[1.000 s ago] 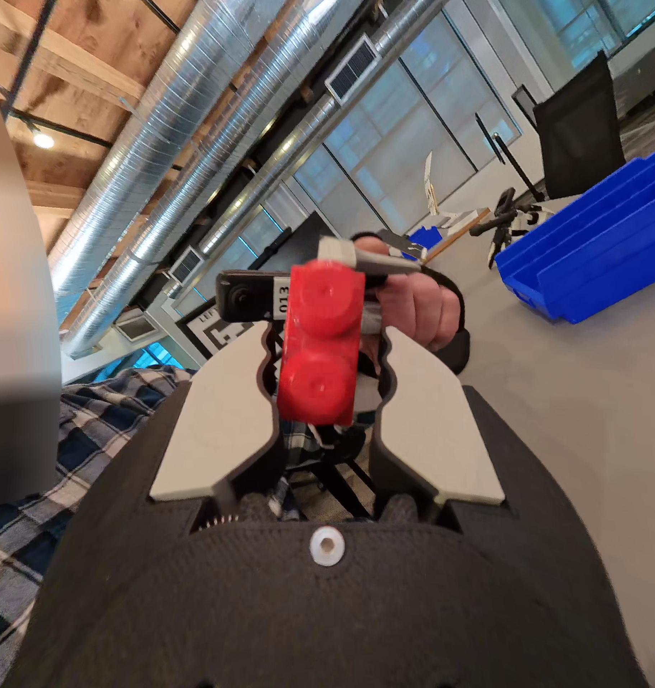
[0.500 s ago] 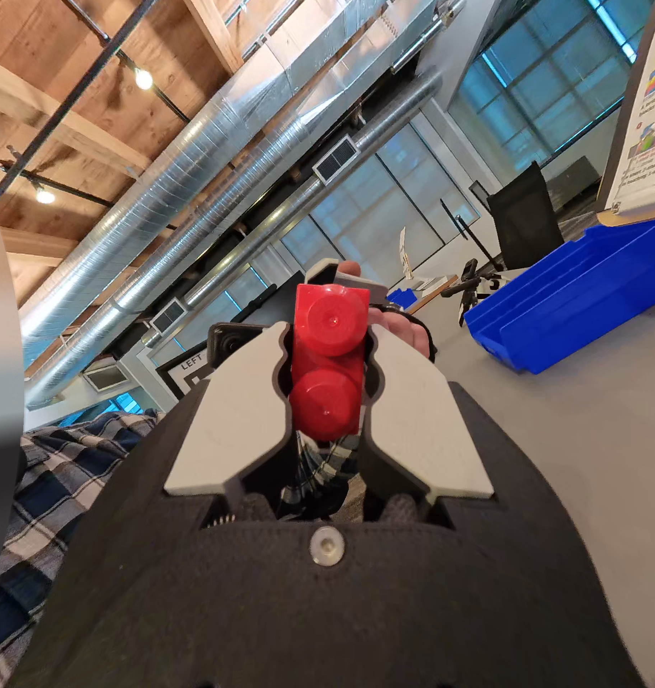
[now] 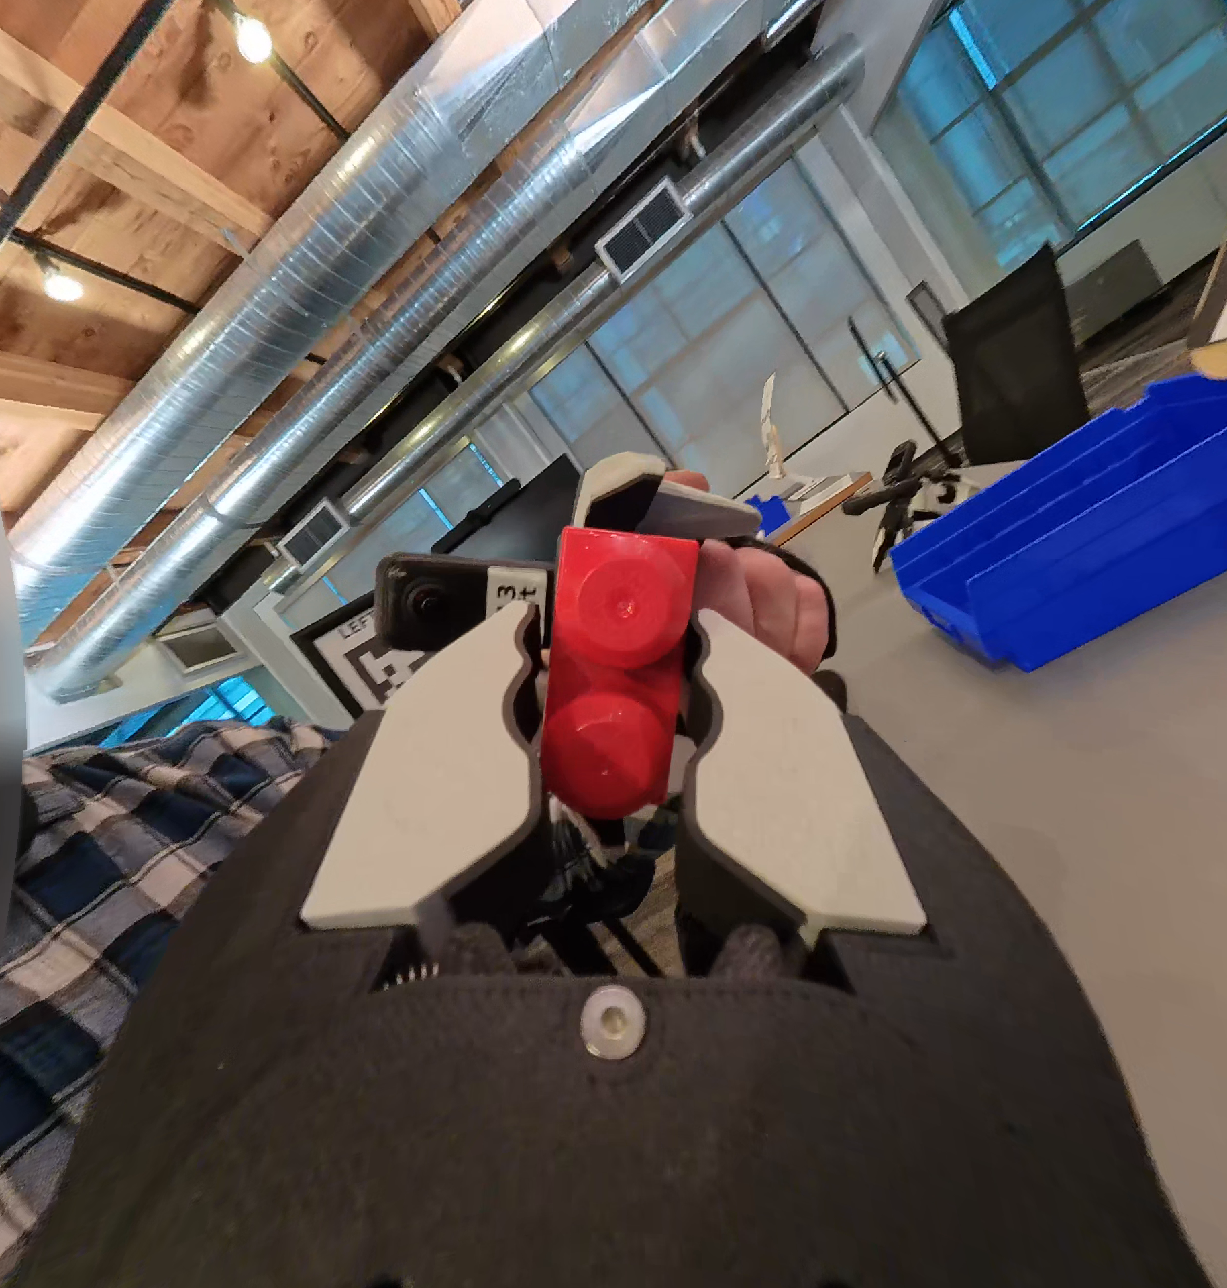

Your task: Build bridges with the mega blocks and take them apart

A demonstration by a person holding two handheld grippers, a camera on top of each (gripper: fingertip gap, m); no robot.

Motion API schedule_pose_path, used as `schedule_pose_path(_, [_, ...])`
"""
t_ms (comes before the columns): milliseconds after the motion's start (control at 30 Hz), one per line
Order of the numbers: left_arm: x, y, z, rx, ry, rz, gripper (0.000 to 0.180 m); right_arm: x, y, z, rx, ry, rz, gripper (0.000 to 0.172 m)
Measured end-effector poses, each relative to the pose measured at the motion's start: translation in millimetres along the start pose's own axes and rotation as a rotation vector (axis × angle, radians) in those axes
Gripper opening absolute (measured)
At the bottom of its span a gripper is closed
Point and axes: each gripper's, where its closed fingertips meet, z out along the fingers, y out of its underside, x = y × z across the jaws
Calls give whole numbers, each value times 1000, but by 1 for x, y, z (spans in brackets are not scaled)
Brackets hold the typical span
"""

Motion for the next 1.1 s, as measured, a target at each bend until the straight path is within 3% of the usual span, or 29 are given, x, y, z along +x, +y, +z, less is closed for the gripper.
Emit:
schedule_pose_path(167, [3,-4,-5,6,54,-10,89,-4,14,2,-150,13,-29,38])
schedule_pose_path(433, [-6,-11,-6,40,-1,9,96,-10,7,2,-58,-66,24,37])
schedule_pose_path(1100, [2,-14,-8,31,42,16,93,-11,19,6,-167,-10,-27,37])
